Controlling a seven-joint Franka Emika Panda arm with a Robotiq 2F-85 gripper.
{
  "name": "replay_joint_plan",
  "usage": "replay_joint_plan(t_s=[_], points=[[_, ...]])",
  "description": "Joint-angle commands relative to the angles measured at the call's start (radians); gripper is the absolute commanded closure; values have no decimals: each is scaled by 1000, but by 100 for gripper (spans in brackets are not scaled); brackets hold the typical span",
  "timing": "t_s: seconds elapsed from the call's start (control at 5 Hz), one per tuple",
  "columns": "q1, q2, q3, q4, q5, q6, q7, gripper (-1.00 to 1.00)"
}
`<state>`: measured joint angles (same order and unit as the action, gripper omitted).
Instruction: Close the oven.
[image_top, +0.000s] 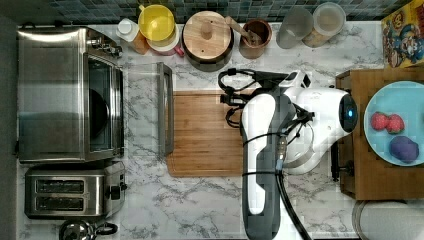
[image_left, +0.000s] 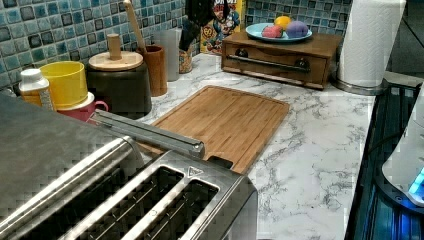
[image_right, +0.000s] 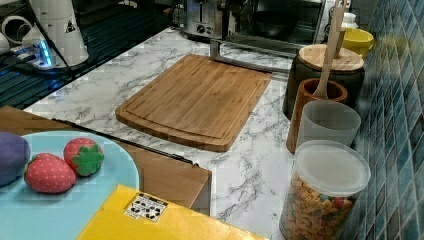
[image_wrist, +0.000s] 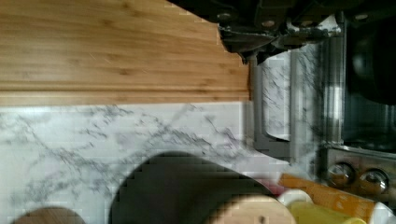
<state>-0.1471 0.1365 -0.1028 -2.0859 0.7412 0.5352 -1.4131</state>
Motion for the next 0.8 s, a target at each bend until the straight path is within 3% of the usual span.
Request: replay_joint_plan(t_s=[0.2,0.4,0.8], points=[[28,140,66,8,126,-73,-168,100],[49,205,86,45,146,-42,-153,100],[39,272,157,101,226,-31,-171,100]])
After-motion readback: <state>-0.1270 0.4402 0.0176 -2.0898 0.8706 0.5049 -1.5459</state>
